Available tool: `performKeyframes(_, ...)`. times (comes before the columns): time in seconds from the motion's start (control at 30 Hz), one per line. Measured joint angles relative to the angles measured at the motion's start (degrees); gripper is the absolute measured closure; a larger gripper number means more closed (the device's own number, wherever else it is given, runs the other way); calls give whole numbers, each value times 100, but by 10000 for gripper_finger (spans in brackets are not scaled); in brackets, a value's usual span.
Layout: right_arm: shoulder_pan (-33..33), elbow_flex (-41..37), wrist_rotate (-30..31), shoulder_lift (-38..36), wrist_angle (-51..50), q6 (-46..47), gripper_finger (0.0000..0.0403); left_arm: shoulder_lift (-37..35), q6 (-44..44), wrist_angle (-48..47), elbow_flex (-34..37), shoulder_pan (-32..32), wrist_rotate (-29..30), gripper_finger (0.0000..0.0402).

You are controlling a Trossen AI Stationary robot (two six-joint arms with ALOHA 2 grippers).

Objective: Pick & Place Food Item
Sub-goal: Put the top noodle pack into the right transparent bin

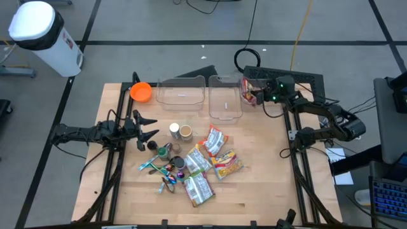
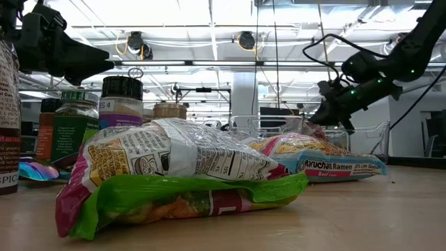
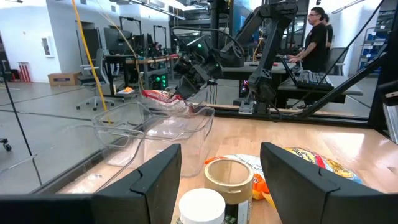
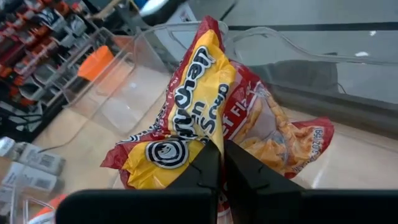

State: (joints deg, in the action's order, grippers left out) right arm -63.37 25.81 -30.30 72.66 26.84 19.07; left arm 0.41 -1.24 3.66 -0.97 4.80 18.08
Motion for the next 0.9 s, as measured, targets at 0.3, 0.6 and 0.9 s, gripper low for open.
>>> performKeyframes(0.3,6,-59,-10,0,630,381,401,2,-2,0,0,0,0,174)
performKeyframes(0.6,126,-59,21,0,592,488,400,1,-1,-1,0,1,0,174)
performKeyframes(0.9,423,-59,60,0,593,35,309,2,-2,-2,0,1,0,174)
